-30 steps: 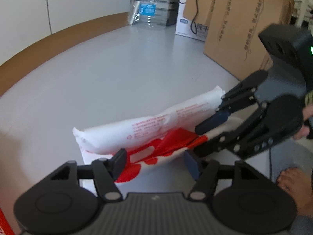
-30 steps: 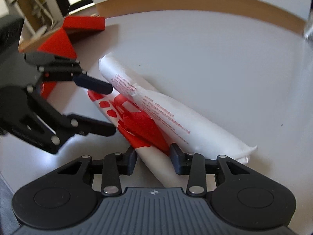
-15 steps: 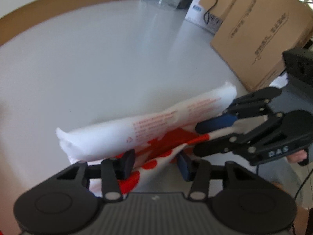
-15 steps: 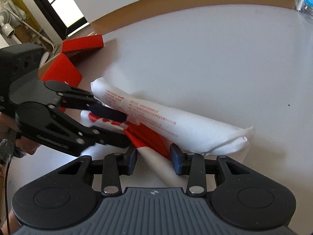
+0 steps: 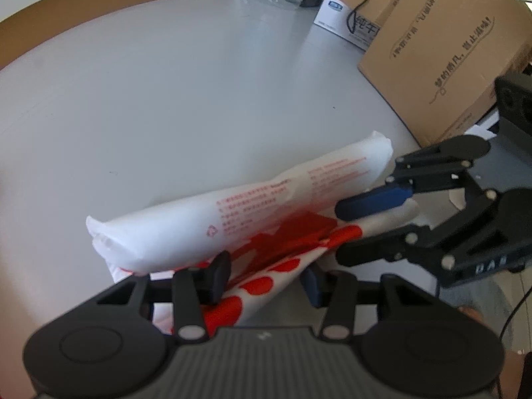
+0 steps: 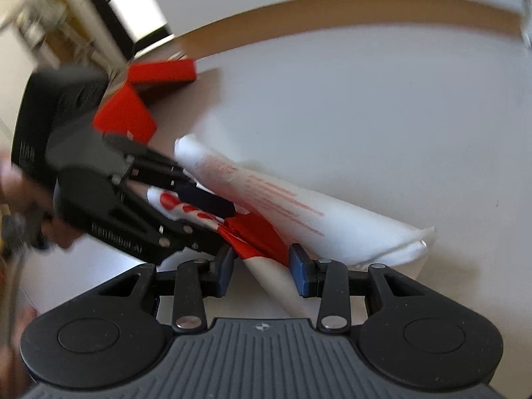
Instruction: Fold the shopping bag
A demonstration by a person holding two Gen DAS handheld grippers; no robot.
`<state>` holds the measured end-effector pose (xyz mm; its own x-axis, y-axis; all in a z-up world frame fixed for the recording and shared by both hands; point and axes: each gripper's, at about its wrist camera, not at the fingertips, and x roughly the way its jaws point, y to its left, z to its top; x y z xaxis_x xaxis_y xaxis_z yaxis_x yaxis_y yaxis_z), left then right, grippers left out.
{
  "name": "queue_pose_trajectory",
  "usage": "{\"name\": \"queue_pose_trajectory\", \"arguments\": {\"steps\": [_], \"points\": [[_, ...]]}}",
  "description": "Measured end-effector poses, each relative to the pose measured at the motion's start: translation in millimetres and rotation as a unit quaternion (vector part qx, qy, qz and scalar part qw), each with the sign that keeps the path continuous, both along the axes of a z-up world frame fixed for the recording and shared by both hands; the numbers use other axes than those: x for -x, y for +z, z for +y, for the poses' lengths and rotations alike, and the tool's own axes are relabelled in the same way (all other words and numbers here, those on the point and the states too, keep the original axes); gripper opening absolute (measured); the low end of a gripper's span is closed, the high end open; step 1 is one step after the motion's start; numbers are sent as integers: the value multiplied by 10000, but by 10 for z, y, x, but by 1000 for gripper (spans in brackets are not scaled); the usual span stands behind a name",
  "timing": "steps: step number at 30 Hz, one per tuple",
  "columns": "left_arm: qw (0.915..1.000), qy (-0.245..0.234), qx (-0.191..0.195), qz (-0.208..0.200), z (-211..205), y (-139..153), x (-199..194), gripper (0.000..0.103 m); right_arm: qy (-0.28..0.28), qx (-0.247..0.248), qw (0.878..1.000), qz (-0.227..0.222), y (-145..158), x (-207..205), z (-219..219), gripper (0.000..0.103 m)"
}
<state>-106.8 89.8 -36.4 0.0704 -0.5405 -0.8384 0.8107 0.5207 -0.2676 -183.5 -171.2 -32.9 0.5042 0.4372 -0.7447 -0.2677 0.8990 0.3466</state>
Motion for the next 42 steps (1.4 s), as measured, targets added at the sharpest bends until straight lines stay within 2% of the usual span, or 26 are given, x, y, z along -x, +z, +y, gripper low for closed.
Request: {"name": "queue_pose_trajectory", "arguments": {"steps": [2,5,10,16,18,23,28,32,35,40,42], "points": [[10000,5,0,-9,-20,12,9,49,-147,-264,9995,42,-13,-4,-40,35],[9998,-13,-8,-175,-61,36,68,48,-350,-667,9970,203,-82,-84,-82,34],[9984,45,131,-556,-73,81,185,50,-582,-1049,9913,540,-136,-195,-193,34],[9955,236,348,-847,-86,205,187,51,-761,-1027,9892,714,-165,-345,-208,33],[9949,308,375,-889,-98,223,178,52,-757,-914,9903,721,-182,-403,-181,33],[9918,349,156,-1221,-73,161,292,49,-554,-463,9955,619,-266,-466,-41,33],[9891,339,-18,-1431,-102,77,347,49,-110,456,9989,93,-204,-360,207,34],[9881,301,-88,-1503,-172,65,367,49,239,1233,9916,-312,-136,-236,432,35],[9881,318,-67,-1501,-204,50,369,49,274,1462,9879,-435,-93,-161,474,35],[9891,359,-50,-1429,-256,35,345,49,339,1192,9908,-541,28,-9,415,34],[9894,372,-44,-1400,-281,28,334,49,404,1238,9900,-540,36,32,396,35]]}}
